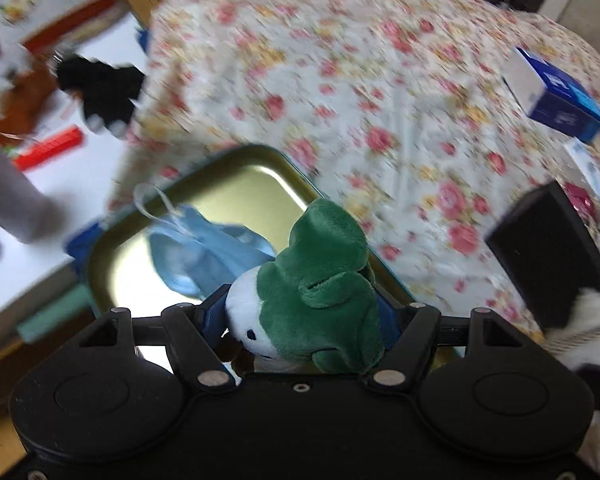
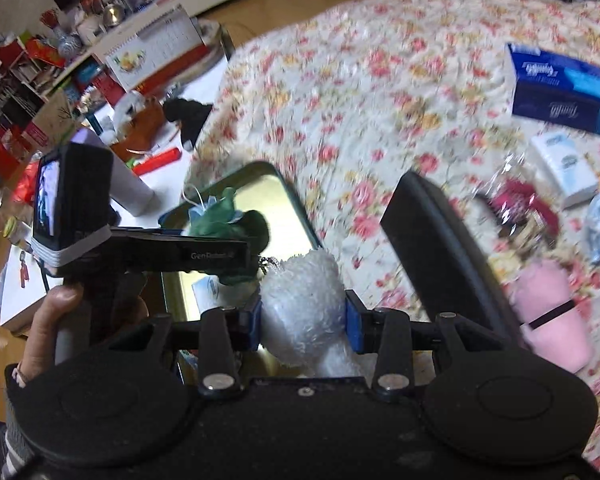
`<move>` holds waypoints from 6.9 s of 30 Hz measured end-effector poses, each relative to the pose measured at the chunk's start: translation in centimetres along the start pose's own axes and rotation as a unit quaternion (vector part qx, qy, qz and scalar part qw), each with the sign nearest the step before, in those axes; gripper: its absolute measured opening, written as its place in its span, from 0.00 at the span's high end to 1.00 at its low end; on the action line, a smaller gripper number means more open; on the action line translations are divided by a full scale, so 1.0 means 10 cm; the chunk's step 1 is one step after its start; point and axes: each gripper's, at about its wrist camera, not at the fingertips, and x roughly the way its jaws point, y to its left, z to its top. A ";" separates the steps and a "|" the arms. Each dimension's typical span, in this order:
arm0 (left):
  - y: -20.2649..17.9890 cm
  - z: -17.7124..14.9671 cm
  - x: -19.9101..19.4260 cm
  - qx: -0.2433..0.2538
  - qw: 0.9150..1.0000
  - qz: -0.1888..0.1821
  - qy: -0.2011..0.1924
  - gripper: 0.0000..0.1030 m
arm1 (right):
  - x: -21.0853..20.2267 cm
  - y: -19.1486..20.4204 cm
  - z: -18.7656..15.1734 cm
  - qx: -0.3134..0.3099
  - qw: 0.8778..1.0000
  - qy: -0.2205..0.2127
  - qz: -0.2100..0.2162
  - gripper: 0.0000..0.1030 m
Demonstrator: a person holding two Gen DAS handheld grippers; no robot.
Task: Organize soft objects
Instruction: 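Carry the green plush into the gold tray with the left tool while the right tool places the white plush, then open both tools and withdraw them from the tray toward the bed, then grasp the pink plush with black band with the left tool while the right tool reaches the blue mask, then grasp the blue face mask with the right tool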
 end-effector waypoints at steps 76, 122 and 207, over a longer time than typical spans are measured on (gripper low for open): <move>0.21 0.15 0.12 -0.070 0.990 0.124 -0.017 0.14 | 0.72 0.37 -0.05 -0.044 0.994 0.074 -0.062 0.50; -0.89 0.06 -0.59 -0.008 0.985 0.139 -0.099 0.14 | -1.16 -1.64 -0.04 0.083 0.964 -0.202 -0.154 0.00; -3.14 -0.38 0.14 0.355 0.935 0.009 -0.015 0.43 | -0.61 -3.12 0.18 0.207 0.959 -0.101 -0.164 0.10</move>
